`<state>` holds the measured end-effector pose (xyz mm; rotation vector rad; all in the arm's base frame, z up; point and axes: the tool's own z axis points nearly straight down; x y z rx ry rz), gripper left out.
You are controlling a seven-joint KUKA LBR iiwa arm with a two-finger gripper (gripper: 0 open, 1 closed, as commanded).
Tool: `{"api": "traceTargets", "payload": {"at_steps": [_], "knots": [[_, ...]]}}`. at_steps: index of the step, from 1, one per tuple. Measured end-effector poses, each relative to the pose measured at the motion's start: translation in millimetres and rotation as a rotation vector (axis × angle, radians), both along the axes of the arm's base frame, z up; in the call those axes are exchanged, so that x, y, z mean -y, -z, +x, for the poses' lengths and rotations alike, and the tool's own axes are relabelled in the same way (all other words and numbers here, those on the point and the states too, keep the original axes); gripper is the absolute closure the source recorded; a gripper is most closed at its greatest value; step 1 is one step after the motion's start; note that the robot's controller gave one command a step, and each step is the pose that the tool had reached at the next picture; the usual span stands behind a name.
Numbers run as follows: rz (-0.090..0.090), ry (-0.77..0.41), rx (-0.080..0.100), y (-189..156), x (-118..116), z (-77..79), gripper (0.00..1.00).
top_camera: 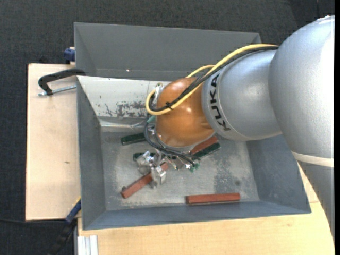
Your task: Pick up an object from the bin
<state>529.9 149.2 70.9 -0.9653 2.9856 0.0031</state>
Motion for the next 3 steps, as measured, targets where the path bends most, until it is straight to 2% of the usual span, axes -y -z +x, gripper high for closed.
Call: {"api": "traceTargets", "payload": {"at_steps": [1,2,3], "knots": [[0.000,0.000,0.000,0,0,-0.1,1.00],[-0.001,-0.021,-0.005,-54,-1,0.7,1.00],[0.000,-0.060,0.001,-150,2,-2.4,1.00]]}}
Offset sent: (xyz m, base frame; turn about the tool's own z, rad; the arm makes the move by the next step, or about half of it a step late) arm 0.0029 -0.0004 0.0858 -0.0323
